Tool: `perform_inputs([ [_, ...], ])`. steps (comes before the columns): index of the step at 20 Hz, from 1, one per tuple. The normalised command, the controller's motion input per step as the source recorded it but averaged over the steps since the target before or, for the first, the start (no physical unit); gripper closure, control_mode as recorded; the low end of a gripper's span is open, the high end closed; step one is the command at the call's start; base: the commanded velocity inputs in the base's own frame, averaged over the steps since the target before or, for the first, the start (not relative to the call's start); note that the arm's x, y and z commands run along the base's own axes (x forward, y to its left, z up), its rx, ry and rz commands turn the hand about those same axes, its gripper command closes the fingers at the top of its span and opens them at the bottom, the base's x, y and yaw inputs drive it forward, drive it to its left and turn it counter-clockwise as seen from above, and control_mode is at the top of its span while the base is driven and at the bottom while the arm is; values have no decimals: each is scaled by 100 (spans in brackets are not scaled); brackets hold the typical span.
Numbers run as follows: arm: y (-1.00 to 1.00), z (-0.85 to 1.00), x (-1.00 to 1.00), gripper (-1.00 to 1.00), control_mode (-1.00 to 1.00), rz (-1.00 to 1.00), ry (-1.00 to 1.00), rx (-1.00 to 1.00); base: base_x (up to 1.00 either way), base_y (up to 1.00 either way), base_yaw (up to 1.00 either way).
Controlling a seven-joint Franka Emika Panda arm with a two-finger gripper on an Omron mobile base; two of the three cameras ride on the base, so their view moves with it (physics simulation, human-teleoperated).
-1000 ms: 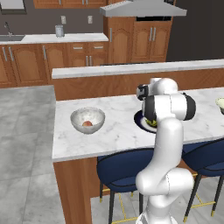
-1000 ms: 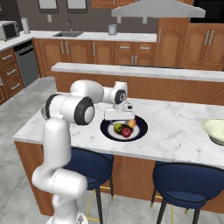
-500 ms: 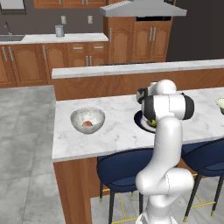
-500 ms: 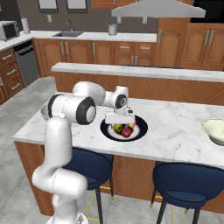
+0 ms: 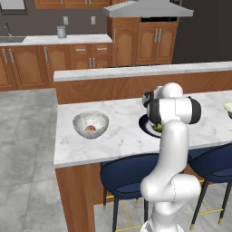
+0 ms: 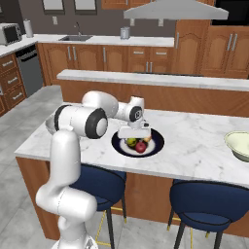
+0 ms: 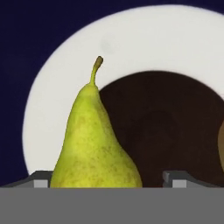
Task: Take the fruits from the plate on the dining counter and place two fruits in each bowl.
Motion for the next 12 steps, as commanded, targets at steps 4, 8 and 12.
perform_inputs([
  [4, 0, -7, 0, 100, -100, 0, 0, 1, 0, 0, 0],
  [8, 6, 0, 0, 100, -100, -2, 0, 0, 0, 0, 0],
  [12, 26, 29, 0, 100, -100, -1, -1, 0, 0, 0, 0],
])
